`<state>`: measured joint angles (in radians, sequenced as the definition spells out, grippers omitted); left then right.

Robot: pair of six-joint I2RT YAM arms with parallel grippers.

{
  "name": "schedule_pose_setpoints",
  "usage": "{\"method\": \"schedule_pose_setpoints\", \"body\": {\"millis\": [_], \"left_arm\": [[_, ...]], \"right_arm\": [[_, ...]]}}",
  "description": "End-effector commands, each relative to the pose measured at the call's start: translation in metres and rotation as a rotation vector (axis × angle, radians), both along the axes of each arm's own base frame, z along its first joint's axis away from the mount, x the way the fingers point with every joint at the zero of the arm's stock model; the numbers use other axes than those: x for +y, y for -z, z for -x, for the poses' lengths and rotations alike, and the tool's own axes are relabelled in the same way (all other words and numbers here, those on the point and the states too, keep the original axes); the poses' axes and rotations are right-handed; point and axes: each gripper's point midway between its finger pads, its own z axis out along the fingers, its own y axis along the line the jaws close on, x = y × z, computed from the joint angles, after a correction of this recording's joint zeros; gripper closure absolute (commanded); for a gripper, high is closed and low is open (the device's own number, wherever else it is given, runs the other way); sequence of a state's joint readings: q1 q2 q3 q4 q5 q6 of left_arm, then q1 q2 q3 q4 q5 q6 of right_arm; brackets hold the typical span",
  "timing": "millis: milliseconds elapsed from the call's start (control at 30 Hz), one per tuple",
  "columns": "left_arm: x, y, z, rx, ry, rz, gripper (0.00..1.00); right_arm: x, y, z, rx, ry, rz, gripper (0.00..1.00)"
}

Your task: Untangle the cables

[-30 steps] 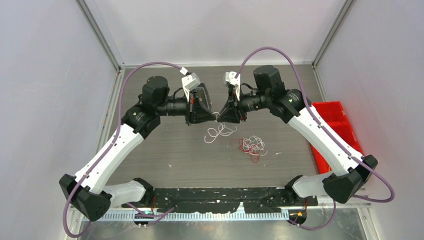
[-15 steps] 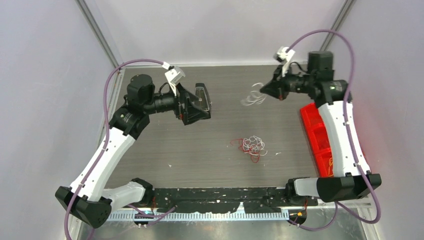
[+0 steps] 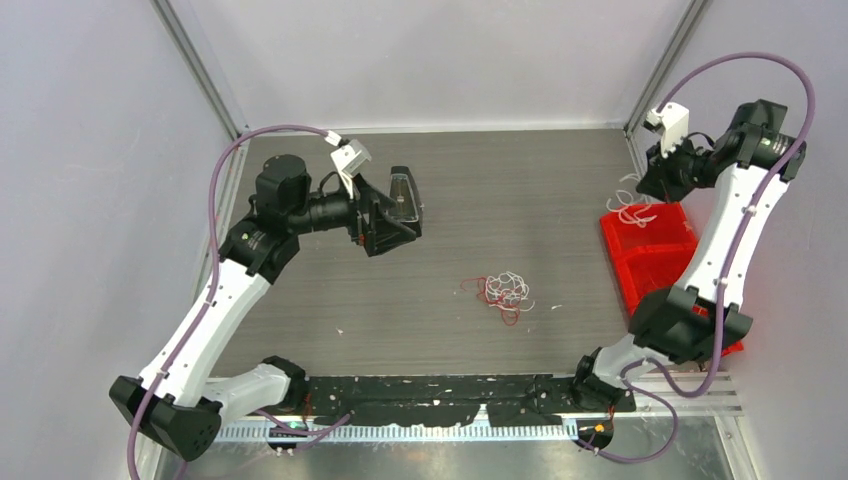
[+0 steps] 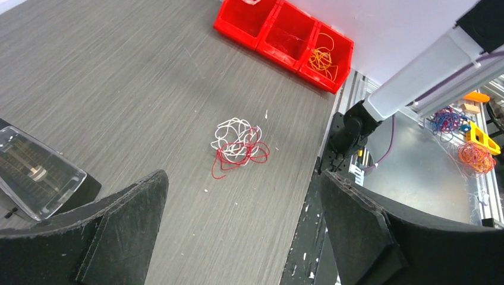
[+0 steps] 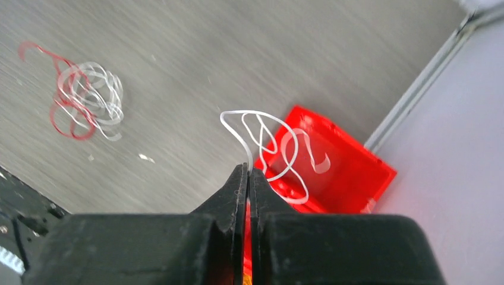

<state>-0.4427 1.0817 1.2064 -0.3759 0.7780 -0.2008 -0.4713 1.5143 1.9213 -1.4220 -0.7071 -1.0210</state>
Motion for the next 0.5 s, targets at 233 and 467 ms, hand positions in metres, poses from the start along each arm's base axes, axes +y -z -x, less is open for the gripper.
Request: {"method": "schedule_pose_setpoints", "body": {"millis": [233,467], "left_arm": [[-0.002,0.001,-0.005,-0.007,0.010,-0.008,0.00],[0.003,0.004,-0.005,-0.022,0.006,-0.050,0.00]], "right_arm": [[-0.061,0.054,0.006,0.126,-0.061,0.142,0.95],[-0.108,0.091,-0.002,0.178,-0.023,0.294,0.94]]}}
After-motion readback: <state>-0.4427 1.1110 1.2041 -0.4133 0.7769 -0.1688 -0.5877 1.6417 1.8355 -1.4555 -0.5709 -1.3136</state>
